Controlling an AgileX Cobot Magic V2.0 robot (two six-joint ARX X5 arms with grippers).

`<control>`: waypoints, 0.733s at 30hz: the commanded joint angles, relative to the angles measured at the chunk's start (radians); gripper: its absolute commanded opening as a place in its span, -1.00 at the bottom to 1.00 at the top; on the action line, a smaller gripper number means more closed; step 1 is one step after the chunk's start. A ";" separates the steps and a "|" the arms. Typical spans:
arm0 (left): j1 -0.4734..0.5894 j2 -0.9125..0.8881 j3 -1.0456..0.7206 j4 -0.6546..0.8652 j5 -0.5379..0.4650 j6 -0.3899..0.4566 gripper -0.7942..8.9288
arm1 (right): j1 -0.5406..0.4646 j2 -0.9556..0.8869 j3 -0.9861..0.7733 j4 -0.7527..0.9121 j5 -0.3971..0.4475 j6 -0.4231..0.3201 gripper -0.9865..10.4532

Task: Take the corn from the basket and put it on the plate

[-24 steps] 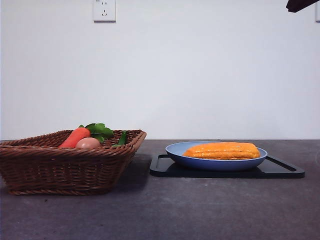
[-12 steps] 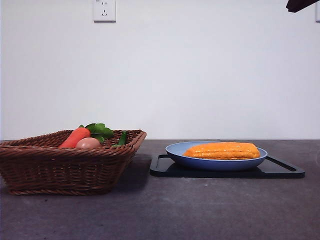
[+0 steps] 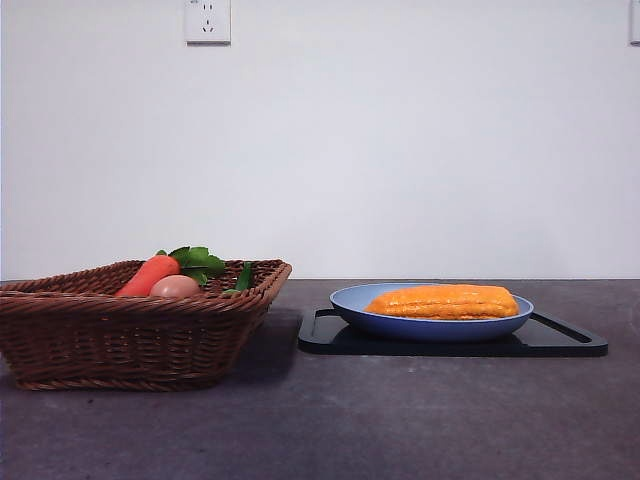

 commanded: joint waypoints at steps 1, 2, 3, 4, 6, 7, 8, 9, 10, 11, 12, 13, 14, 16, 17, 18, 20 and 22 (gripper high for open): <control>0.002 -0.002 -0.028 -0.003 -0.003 -0.003 -0.82 | -0.050 -0.089 -0.148 0.201 0.000 0.053 -0.82; 0.002 -0.002 -0.028 -0.003 -0.003 -0.003 -0.82 | -0.073 -0.133 -0.211 0.264 0.002 0.071 -0.82; 0.002 -0.002 -0.028 -0.003 -0.003 -0.003 -0.82 | -0.094 -0.178 -0.275 0.319 0.010 0.082 -0.82; 0.002 -0.002 -0.028 -0.003 -0.003 -0.003 -0.82 | -0.108 -0.213 -0.325 0.359 0.023 0.091 -0.82; 0.002 -0.002 -0.028 -0.003 -0.003 -0.003 -0.82 | -0.128 -0.293 -0.431 0.431 0.079 0.103 -0.82; 0.002 -0.002 -0.028 -0.003 -0.003 -0.003 -0.82 | -0.134 -0.329 -0.478 0.459 0.115 0.107 -0.82; 0.002 -0.002 -0.028 -0.003 -0.003 -0.003 -0.82 | -0.138 -0.367 -0.525 0.483 0.160 0.113 -0.82; 0.002 -0.002 -0.028 -0.003 -0.003 -0.003 -0.82 | -0.140 -0.406 -0.570 0.501 0.205 0.116 -0.82; 0.002 -0.002 -0.028 -0.003 -0.003 -0.003 -0.82 | -0.140 -0.437 -0.605 0.513 0.239 0.118 -0.82; 0.002 -0.002 -0.028 -0.003 -0.003 -0.003 -0.82 | -0.140 -0.473 -0.646 0.530 0.270 0.119 -0.82; 0.002 -0.002 -0.028 -0.003 -0.003 -0.003 -0.82 | -0.140 -0.506 -0.682 0.539 0.289 0.119 -0.82; 0.002 -0.002 -0.028 -0.003 -0.003 -0.003 -0.82 | -0.140 -0.533 -0.710 0.542 0.298 0.119 -0.82; 0.002 -0.002 -0.028 -0.003 -0.003 -0.003 -0.82 | -0.140 -0.564 -0.738 0.542 0.304 0.119 -0.82; 0.002 -0.002 -0.028 -0.003 -0.003 -0.003 -0.82 | -0.140 -0.615 -0.785 0.546 0.330 0.121 -0.82; 0.002 -0.002 -0.028 -0.003 -0.003 -0.003 -0.82 | -0.140 -0.639 -0.806 0.546 0.352 0.122 -0.82; 0.002 -0.002 -0.028 -0.003 -0.003 -0.003 -0.82 | -0.140 -0.660 -0.825 0.546 0.373 0.125 -0.82; 0.002 -0.002 -0.028 -0.003 -0.003 -0.003 -0.82 | -0.140 -0.691 -0.856 0.547 0.393 0.127 -0.82; 0.002 -0.002 -0.028 -0.003 -0.003 -0.003 -0.82 | -0.140 -0.717 -0.880 0.547 0.406 0.135 -0.82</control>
